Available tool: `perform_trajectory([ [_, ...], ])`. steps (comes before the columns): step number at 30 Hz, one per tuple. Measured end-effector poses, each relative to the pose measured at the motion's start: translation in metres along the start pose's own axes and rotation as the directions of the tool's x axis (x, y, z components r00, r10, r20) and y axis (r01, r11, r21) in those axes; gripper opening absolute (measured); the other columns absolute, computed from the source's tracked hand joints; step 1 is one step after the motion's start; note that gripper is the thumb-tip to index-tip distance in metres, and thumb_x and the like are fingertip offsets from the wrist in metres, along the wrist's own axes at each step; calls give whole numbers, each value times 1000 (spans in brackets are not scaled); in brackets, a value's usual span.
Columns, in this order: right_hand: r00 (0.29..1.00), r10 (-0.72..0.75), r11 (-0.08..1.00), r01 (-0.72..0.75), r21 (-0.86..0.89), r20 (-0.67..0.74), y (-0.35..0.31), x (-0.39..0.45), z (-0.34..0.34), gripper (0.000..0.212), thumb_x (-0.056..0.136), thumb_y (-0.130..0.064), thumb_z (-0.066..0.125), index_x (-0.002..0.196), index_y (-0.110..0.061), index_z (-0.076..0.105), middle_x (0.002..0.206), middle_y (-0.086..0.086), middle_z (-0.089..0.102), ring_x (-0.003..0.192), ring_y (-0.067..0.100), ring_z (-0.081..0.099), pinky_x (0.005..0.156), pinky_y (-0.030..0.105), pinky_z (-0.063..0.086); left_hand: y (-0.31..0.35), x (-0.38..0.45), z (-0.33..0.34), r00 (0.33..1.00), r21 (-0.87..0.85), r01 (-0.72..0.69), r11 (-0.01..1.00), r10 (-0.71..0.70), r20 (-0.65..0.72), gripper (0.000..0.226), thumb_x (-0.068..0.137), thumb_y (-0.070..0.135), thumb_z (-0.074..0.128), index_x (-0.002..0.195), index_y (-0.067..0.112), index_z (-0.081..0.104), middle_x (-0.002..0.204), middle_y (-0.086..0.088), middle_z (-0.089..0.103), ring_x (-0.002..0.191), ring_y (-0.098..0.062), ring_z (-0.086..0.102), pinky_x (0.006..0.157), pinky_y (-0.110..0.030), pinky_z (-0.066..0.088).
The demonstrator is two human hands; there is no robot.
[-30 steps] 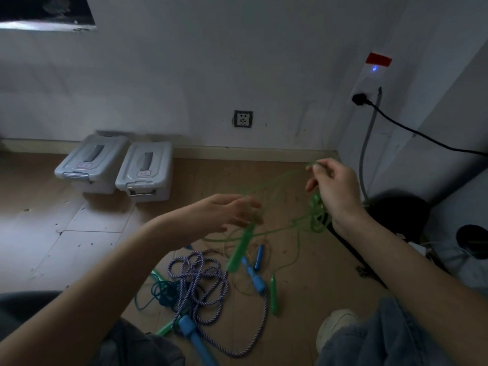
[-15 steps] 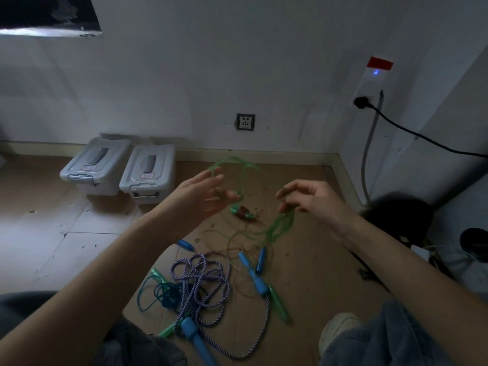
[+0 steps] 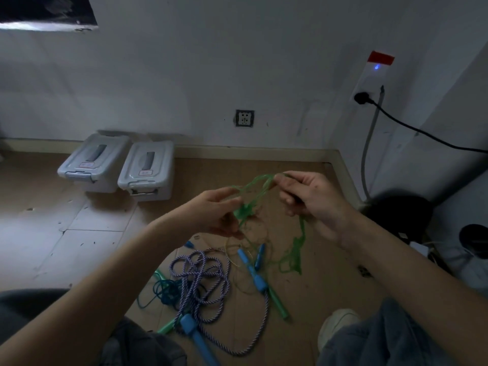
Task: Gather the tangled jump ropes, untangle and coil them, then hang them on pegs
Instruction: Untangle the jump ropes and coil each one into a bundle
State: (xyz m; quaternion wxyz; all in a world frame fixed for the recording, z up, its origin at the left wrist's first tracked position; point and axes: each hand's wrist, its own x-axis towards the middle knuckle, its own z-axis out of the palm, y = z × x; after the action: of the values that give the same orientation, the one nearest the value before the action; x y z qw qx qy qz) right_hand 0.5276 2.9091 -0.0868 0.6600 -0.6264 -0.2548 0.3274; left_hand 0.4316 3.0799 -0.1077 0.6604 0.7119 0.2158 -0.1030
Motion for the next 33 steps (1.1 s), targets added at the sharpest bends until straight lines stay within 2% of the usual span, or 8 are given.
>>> perform_trajectory([
  [5, 998, 68, 974, -67, 217, 3, 3, 3, 0, 17, 77, -21, 59, 84, -7, 67, 69, 2, 63, 44, 7, 47, 53, 21, 43, 2, -13, -2, 952, -108, 2, 994, 31, 303, 21, 77, 34, 56, 81, 23, 73, 67, 0, 57, 73, -13, 64, 74, -24, 55],
  [10, 990, -87, 989, 73, -126, -110, 2, 5, -11, 24, 84, -5, 61, 97, -25, 61, 91, 4, 63, 54, 3, 56, 54, 17, 48, 6, -15, -7, 969, -189, -35, 981, 80, 235, 26, 72, 31, 61, 85, 10, 70, 101, -15, 49, 85, -20, 60, 72, -21, 54],
  [16, 983, -137, 699, 182, -691, 121, 1, -1, -1, 19, 74, -45, 65, 84, -30, 70, 106, -10, 49, 80, 1, 51, 62, 5, 40, 8, -14, 9, 971, 487, -226, 843, 236, 43, 13, 83, 31, 60, 79, 21, 68, 82, -13, 69, 75, -31, 61, 74, -40, 51],
  [19, 988, -90, 619, 157, -770, 129, 2, -2, 0, 14, 76, -37, 69, 82, -24, 70, 108, -11, 47, 79, 4, 51, 62, 3, 38, 8, -12, 10, 948, 544, -290, 788, 316, 47, 14, 81, 35, 63, 74, 25, 68, 63, -6, 60, 52, -15, 44, 53, -30, 36],
  [24, 976, 9, 577, 173, -798, 218, 1, -1, 0, 9, 81, -29, 67, 79, -20, 66, 114, -9, 43, 87, 4, 53, 77, 9, 41, 3, -9, 11, 936, 566, -316, 761, 348, 55, 14, 78, 36, 64, 64, 39, 61, 54, 8, 60, 47, -6, 45, 50, -23, 38],
  [27, 982, -163, 523, 164, -837, 91, 5, 4, -3, 11, 84, -24, 65, 76, -17, 60, 106, -7, 40, 82, -2, 47, 69, -3, 36, 0, -3, 5, 960, 494, -209, 844, 273, -61, 19, 85, 29, 60, 66, 34, 63, 48, 10, 60, 48, -5, 51, 55, -22, 47],
  [30, 945, -270, 724, 74, -686, -183, 6, 11, -10, 14, 87, -16, 61, 75, -10, 59, 101, -4, 40, 74, 2, 49, 57, 3, 41, -7, 1, -1, 996, 421, -23, 907, 58, -70, 20, 91, 22, 54, 74, 20, 64, 39, 8, 55, 42, -3, 56, 53, -18, 51],
  [33, 957, -84, 984, 36, -175, -278, 0, 12, -17, 21, 93, -13, 51, 75, -11, 60, 91, -1, 52, 73, 11, 50, 48, 15, 45, -14, 1, -4, 991, 296, 127, 947, -112, -67, 24, 93, 25, 52, 80, 13, 68, 36, 7, 46, 38, -5, 54, 57, -21, 54],
])
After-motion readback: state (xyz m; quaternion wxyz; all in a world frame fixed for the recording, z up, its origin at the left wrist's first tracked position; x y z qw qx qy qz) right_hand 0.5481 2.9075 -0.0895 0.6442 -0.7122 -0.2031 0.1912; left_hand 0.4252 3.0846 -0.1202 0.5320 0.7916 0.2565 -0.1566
